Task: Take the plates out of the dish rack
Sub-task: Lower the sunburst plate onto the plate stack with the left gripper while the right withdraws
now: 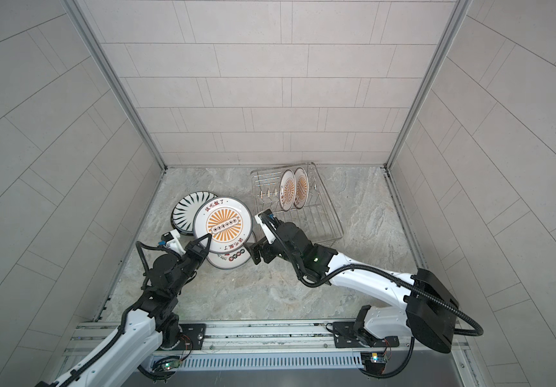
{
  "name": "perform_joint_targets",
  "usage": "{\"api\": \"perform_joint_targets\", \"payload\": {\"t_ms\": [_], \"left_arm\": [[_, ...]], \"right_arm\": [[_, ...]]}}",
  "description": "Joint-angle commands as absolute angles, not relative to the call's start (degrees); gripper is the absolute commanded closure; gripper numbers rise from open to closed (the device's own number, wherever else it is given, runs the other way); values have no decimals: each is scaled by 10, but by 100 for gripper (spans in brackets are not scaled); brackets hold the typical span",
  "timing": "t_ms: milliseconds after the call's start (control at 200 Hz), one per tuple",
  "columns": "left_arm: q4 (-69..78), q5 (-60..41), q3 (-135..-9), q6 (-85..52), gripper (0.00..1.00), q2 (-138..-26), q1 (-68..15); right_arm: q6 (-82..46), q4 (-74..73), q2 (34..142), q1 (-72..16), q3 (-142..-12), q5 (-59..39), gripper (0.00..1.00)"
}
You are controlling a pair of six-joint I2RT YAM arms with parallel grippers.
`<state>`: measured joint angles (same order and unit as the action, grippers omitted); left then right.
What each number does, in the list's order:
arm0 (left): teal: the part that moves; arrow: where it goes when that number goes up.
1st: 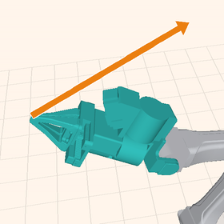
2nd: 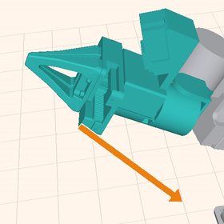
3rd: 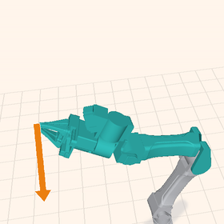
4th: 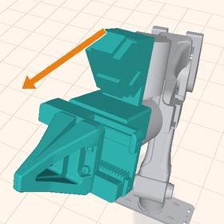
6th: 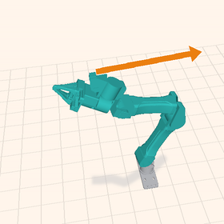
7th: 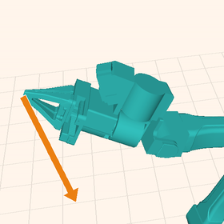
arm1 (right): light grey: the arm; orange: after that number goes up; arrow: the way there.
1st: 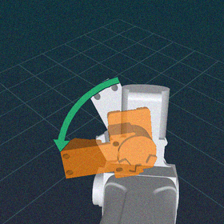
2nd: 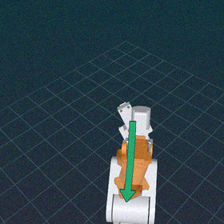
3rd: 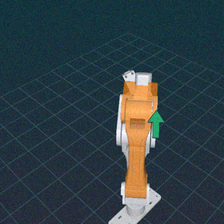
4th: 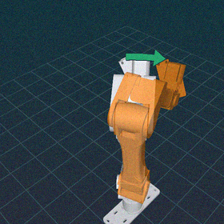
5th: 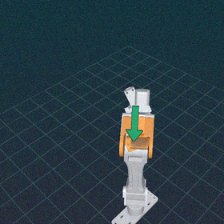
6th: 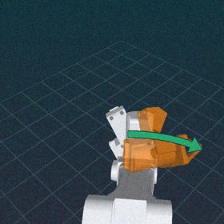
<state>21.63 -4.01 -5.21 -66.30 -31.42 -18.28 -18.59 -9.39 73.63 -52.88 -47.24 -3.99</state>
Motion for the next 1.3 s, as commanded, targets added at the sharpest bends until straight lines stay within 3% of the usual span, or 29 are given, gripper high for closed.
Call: {"api": "perform_joint_targets", "payload": {"t_ms": [0, 150, 500, 1296], "left_arm": [[166, -2, -58, -705, 100, -297, -175], [70, -7, -92, -727, 100, -309, -174], [81, -58, -105, -760, 100, -403, -174], [67, -60, -98, -769, 99, -416, -174]], "right_arm": [[-178, -86, 737, -533, -485, -12, 0], [-177, -87, 737, -533, -485, -13, 0], [-182, -100, 741, -533, -489, 8, 1], [-187, -86, 795, -533, -522, -5, 3]]}}
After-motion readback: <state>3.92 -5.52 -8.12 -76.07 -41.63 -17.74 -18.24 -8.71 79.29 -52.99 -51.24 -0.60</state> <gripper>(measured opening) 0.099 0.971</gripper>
